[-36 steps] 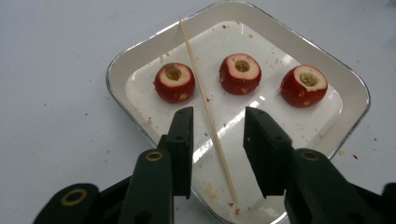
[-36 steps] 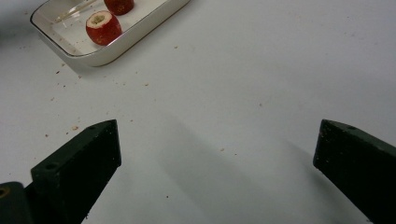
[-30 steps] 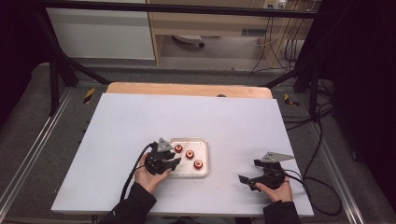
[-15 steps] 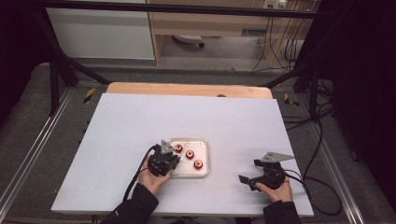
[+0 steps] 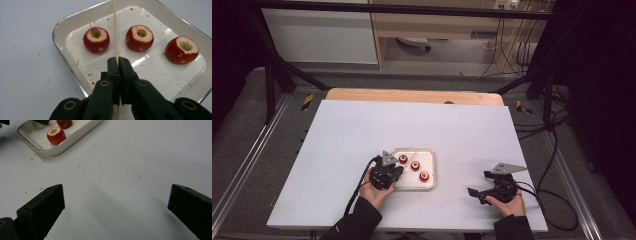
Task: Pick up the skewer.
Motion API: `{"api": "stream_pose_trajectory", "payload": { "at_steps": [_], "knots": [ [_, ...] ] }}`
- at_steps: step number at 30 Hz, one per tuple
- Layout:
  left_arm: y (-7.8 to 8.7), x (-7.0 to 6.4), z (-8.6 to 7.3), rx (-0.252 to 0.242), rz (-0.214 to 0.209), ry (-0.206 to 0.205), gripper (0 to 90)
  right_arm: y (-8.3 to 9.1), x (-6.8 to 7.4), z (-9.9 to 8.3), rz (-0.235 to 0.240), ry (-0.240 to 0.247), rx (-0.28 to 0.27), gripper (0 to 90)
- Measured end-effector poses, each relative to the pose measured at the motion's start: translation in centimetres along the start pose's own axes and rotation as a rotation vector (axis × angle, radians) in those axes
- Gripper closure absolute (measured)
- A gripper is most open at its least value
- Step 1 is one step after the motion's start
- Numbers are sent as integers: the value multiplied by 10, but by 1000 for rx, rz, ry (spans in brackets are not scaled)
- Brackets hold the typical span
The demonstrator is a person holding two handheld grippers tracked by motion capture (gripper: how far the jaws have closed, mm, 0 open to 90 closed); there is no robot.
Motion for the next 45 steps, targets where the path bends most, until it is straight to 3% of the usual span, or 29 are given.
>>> {"api": "stream_pose_trajectory", "payload": {
  "at_steps": [6,12,15,25,39,45],
  "knots": [
    [8,1,3,-29,-30,0,882,0,0,0,-7,8,-2,14],
    [14,-1,3,-43,-65,-27,882,0,0,0,-8,7,-3,11],
    [17,-2,3,-39,-82,-54,882,0,1,1,-14,15,6,7],
    [22,-11,3,-32,-154,-85,881,-2,7,4,-10,44,5,7],
    [29,-24,9,-22,-205,-134,881,-9,20,11,-51,151,38,11],
    [32,-28,13,-8,-226,-168,882,-14,32,17,-42,207,45,21]
  ]
}}
Point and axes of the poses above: each handheld gripper's, and its own axes: y roughly backward along the jaws, z roughly out of its top, x roughly to its left, the point moved 7 cm from there along -y, roughly forward along the jaws, and after that the axes turned 5 degrees about -x, right-handed, at the moved point
